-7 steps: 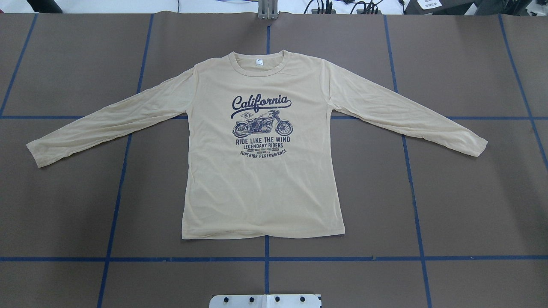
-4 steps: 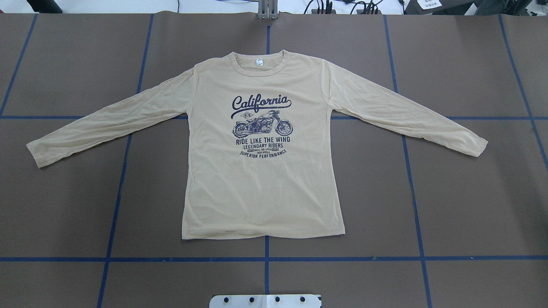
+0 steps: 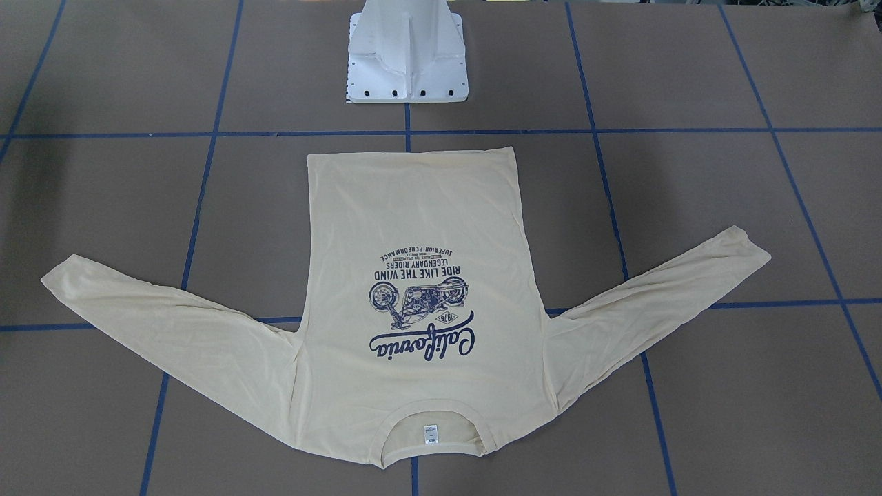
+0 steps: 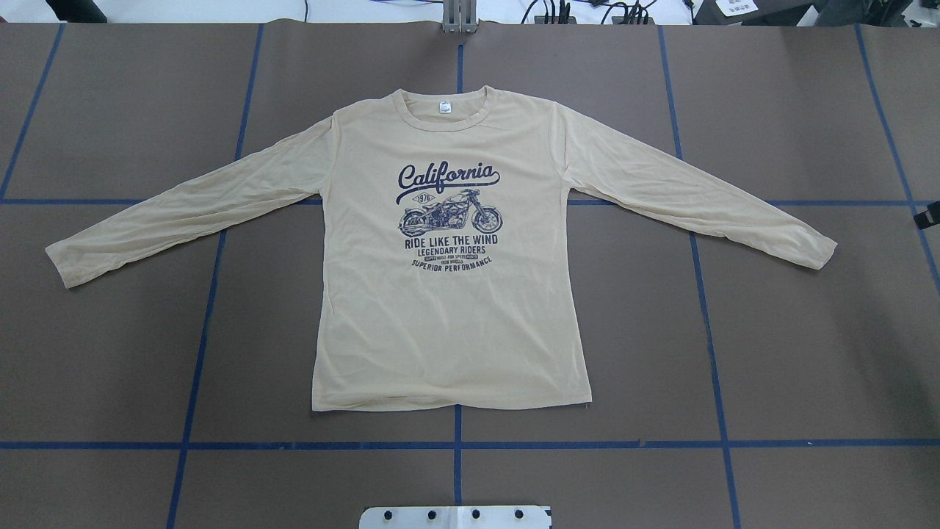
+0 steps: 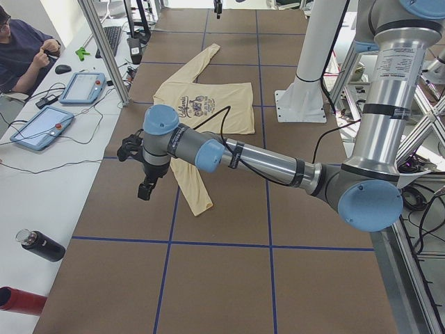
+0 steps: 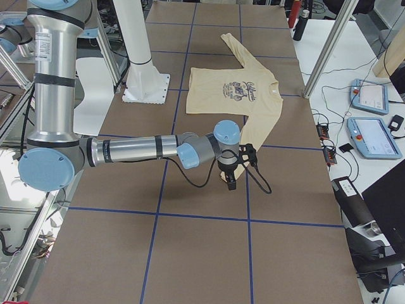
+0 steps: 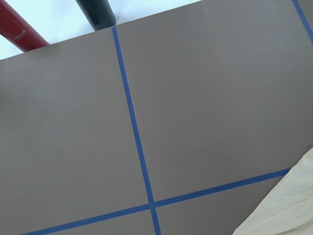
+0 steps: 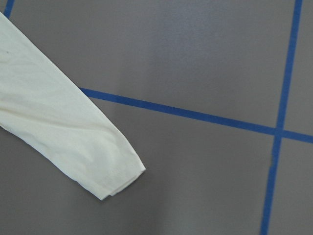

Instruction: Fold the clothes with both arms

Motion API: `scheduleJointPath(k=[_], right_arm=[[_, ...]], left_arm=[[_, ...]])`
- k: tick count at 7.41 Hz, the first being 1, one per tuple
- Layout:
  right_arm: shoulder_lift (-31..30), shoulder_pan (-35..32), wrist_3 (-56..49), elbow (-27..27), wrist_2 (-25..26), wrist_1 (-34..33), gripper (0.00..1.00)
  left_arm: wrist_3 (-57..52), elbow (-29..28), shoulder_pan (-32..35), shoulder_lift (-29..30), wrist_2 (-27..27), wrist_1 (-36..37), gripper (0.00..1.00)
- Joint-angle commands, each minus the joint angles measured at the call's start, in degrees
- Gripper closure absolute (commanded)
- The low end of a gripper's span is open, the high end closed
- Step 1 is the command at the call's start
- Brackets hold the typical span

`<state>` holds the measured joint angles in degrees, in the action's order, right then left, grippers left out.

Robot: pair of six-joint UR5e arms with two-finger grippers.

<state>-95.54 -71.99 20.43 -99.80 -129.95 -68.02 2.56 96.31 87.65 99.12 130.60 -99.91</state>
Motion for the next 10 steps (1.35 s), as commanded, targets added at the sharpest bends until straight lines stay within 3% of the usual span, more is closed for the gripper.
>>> scheduleJointPath(k=[1, 5, 6, 10], right_arm=[[-1.3, 8.2, 14.6, 3.2, 3.9, 13.1, 0.0], [2.1, 10.7, 14.6, 14.3, 7.2, 23.3, 0.07], [2.5, 11.2, 14.7, 14.5, 7.3, 23.3, 0.14], [4.9, 13.0, 17.3, 15.5, 7.3, 23.4, 0.17]], left_arm=[[0.0, 0.1, 0.0, 0.0, 0.0, 0.0, 0.0], [-0.1, 0.5, 0.0, 0.0, 0.0, 0.0, 0.0], [-0.1, 0.5, 0.0, 0.0, 0.0, 0.0, 0.0], [-0.1, 0.5, 0.0, -0.1, 0.0, 0.0, 0.0]])
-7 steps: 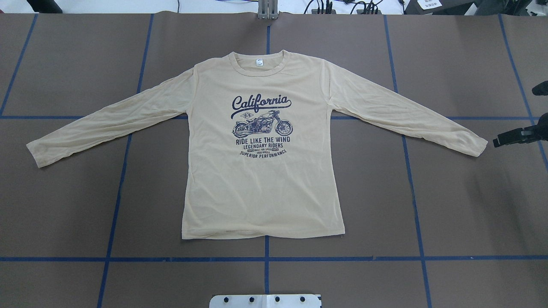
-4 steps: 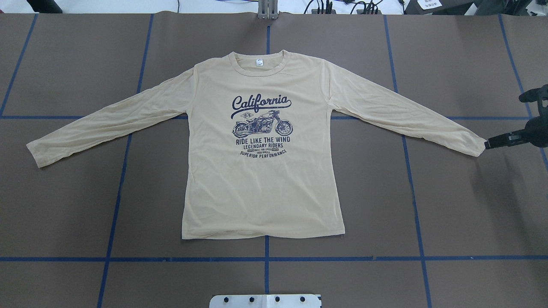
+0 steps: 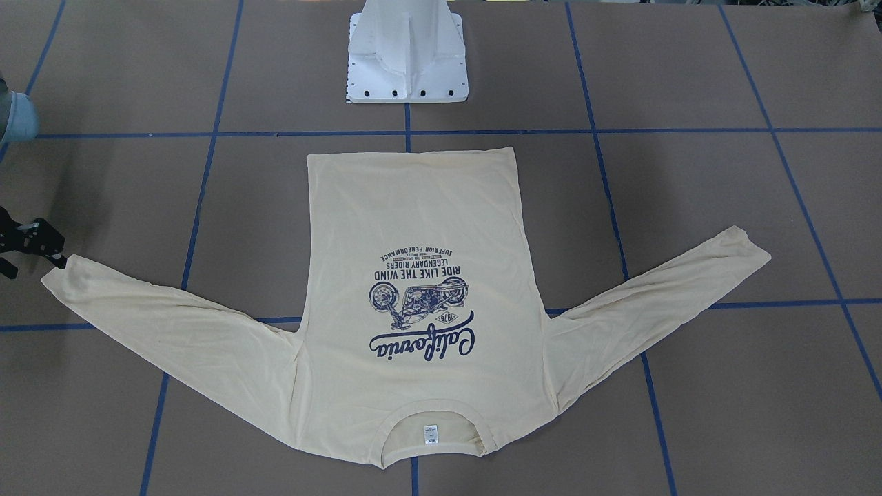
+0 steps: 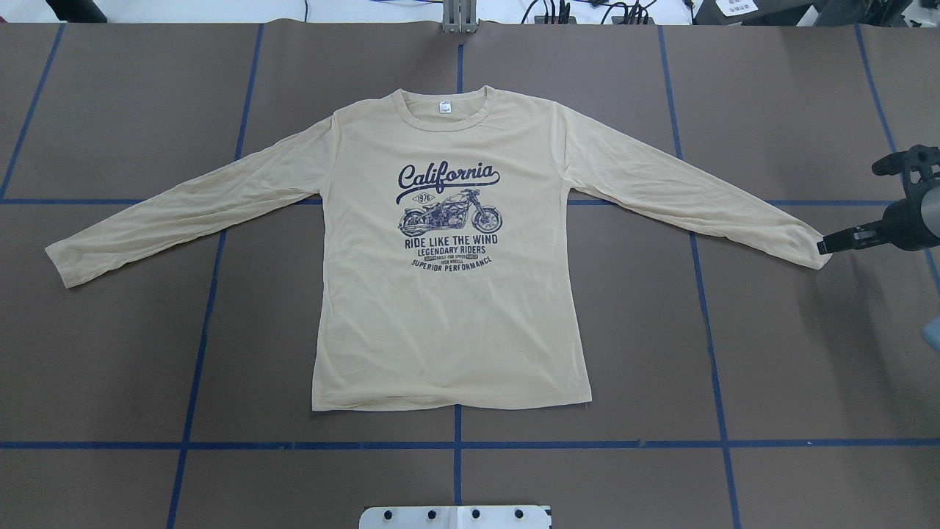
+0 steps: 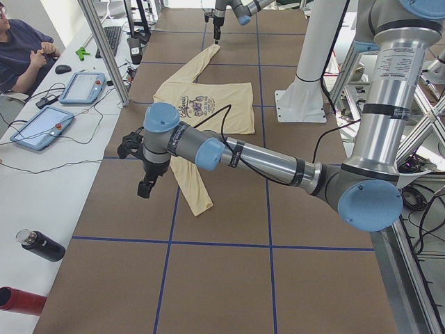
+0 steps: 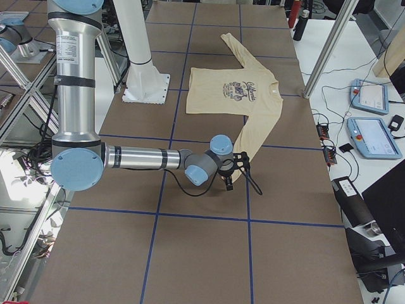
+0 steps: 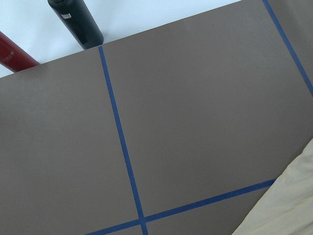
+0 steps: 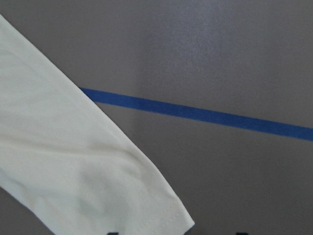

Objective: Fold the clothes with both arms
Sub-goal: 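Lower the right gripper and grasp the cuff of the sleeve nearest it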

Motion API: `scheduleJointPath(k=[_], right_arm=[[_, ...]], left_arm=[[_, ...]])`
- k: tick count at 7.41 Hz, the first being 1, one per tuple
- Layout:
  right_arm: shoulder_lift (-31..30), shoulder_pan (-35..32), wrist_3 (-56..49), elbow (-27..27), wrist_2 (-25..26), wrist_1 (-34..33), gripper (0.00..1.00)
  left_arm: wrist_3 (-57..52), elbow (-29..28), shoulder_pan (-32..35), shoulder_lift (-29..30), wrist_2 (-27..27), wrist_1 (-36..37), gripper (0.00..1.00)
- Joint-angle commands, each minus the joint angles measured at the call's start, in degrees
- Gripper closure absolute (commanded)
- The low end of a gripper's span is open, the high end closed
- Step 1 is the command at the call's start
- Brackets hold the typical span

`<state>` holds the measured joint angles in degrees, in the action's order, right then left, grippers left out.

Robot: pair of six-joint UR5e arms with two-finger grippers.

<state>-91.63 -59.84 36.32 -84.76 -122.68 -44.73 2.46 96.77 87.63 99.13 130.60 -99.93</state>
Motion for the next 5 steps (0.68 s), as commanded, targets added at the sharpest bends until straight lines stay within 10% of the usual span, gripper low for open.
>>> scheduleJointPath(k=[1, 5], right_arm=[[1.3, 1.0, 1.6, 0.7, 0.4, 0.1, 0.16], [1.3, 1.7, 1.6, 1.5, 1.2, 0.1, 0.26]], left_arm=[[0.0, 0.0, 0.0, -0.1, 0.0, 0.0, 0.0], [0.0, 0.0, 0.0, -0.1, 0.0, 0.0, 0.0]])
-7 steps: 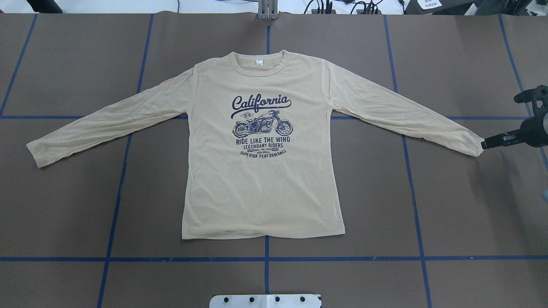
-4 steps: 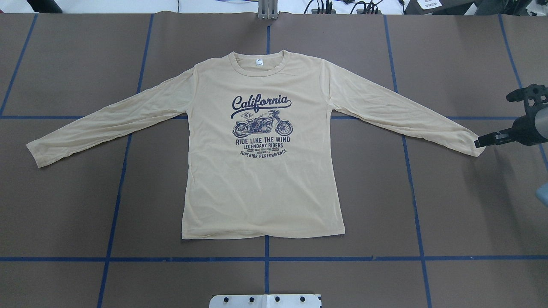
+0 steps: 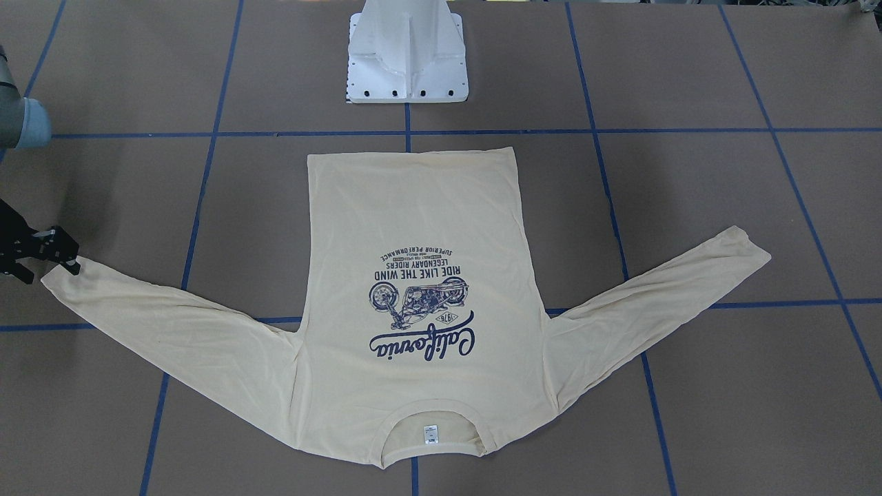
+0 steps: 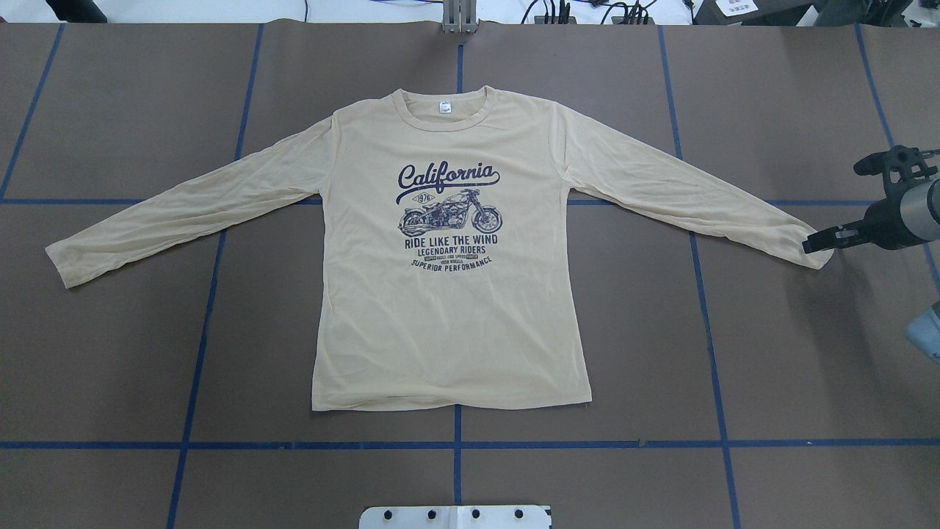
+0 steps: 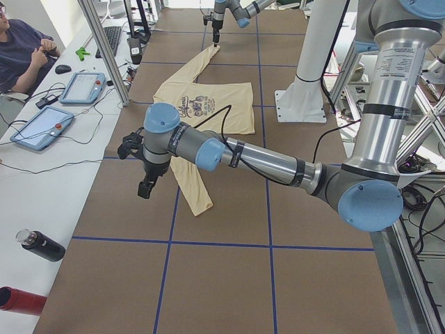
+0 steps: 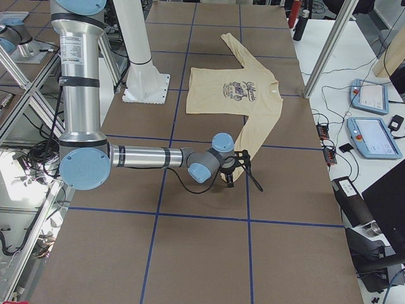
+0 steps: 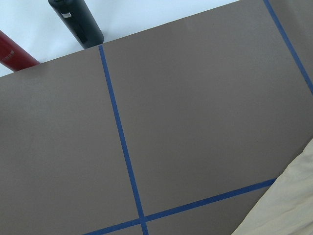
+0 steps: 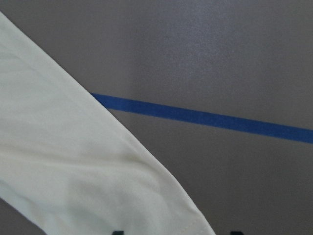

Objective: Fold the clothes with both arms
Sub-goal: 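Lower the right gripper and grasp the cuff of the sleeve nearest it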

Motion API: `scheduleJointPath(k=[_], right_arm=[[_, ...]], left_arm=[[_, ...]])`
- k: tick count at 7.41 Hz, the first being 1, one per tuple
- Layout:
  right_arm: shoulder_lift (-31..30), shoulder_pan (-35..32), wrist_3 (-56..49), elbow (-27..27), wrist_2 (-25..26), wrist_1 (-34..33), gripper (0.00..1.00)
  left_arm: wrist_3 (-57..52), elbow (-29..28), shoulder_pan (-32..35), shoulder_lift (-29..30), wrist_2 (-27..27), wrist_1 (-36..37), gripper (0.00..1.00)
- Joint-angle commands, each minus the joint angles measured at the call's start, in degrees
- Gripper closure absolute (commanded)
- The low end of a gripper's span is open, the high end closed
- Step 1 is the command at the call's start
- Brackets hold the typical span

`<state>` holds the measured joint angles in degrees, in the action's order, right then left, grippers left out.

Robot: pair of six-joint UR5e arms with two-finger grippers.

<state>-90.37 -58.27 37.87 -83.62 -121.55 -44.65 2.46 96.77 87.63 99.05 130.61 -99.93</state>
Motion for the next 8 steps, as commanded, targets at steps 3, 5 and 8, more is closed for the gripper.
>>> scheduleJointPath(k=[3, 5, 8], right_arm=[[-0.1, 0.2, 0.0, 0.7, 0.2, 0.0, 0.4], [0.0, 0.2, 0.2, 0.4, 0.1, 0.0, 0.92], [0.0, 0.1, 0.2, -1.2, -0.4, 0.0, 1.0]], left_arm=[[0.0, 0.0, 0.0, -0.1, 0.0, 0.0, 0.0], [0.0, 0.0, 0.0, -0.1, 0.0, 0.0, 0.0], [0.0, 0.0, 0.0, -0.2, 0.0, 0.0, 0.0]])
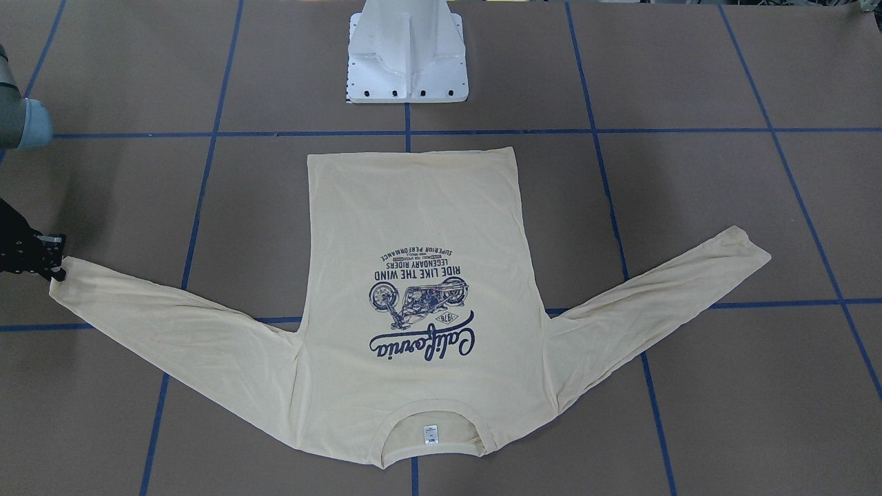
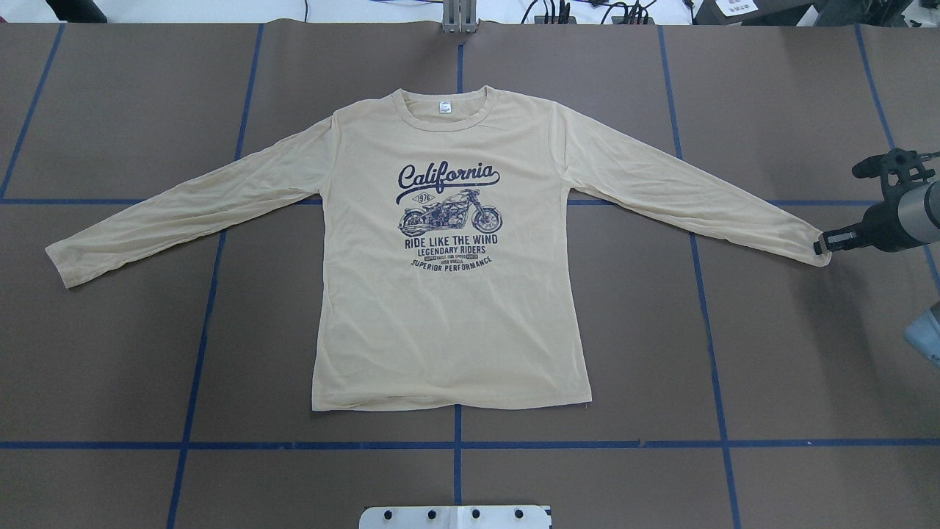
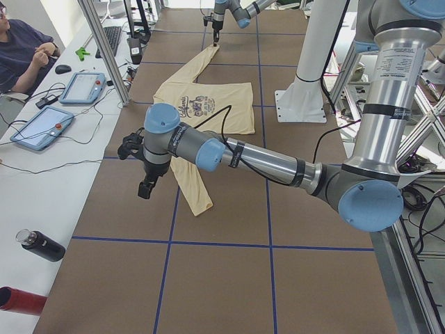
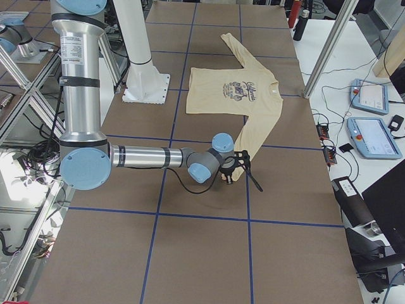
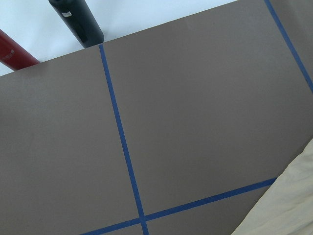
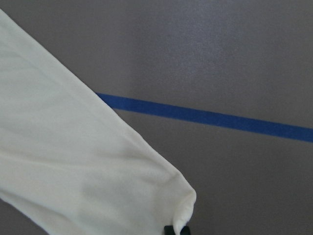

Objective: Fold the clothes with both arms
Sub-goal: 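Lower the right gripper and grasp the cuff of the sleeve nearest it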

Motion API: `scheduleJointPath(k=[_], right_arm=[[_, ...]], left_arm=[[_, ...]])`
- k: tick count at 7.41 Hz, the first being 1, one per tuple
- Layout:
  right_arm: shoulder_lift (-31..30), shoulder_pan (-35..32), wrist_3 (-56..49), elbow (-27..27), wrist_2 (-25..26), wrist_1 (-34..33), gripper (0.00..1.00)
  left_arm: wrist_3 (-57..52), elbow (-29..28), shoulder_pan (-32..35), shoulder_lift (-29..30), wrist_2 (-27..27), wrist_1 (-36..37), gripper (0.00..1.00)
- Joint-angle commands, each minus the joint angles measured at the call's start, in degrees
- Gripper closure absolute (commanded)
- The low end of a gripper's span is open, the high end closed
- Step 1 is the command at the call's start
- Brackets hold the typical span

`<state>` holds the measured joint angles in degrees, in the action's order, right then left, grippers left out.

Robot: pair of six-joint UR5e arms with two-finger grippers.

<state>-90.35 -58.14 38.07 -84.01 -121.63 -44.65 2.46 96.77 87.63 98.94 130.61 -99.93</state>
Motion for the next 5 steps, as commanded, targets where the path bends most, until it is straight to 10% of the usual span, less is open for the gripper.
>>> scheduleJointPath(k=[1, 5], right_arm=[[0.0, 0.0, 0.1, -2.8, -0.4, -0.4, 1.0], [4.8, -0.1, 8.8, -9.4, 0.0, -1.0, 1.0]], left_arm=[[0.0, 0.0, 0.0, -0.1, 0.0, 0.0, 0.0], [0.0, -0.1, 0.0, -0.2, 0.0, 0.0, 0.0]])
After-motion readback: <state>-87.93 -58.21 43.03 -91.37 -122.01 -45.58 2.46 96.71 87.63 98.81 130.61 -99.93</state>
